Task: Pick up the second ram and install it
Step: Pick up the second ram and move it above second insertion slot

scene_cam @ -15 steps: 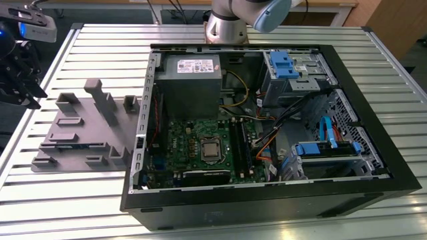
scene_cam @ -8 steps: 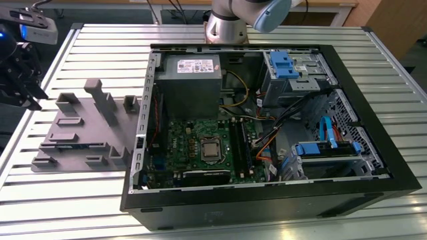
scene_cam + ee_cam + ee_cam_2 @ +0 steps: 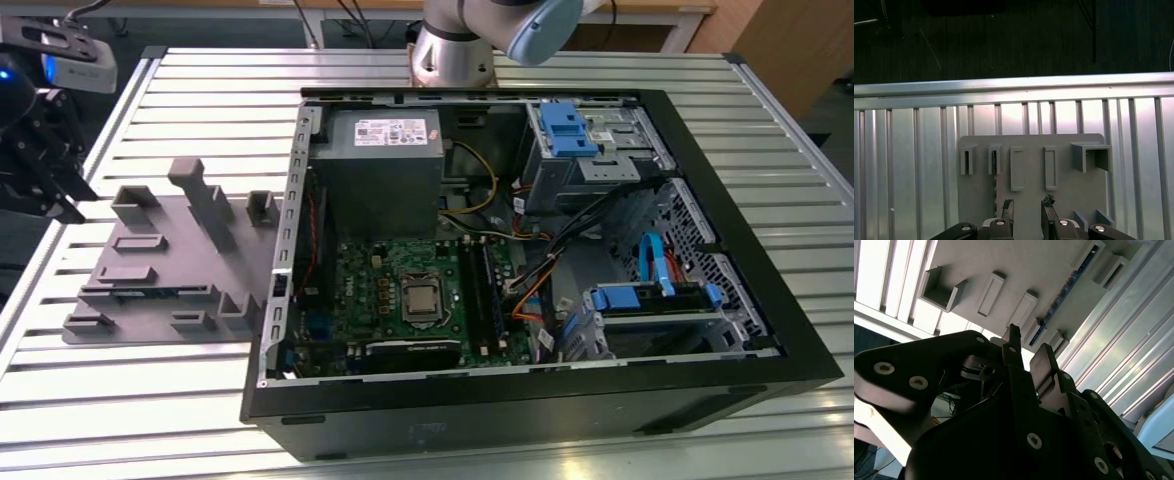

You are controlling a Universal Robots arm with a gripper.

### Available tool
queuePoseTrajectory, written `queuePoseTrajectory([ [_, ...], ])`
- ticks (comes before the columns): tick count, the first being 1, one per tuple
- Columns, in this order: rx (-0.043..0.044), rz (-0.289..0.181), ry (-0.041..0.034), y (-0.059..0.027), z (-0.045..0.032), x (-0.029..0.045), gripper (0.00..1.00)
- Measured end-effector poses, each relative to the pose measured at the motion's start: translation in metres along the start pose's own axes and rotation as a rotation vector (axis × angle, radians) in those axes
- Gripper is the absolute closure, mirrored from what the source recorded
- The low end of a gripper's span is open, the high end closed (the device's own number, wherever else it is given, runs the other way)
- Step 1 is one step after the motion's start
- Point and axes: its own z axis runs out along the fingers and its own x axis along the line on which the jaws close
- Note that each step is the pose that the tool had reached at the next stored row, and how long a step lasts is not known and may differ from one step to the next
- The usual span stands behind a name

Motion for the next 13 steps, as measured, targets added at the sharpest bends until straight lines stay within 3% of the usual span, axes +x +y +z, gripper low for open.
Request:
queuePoseTrajectory([
  [13,0.0000,0.000,-0.0001,-0.0003,0.0050,0.0021,0.65],
])
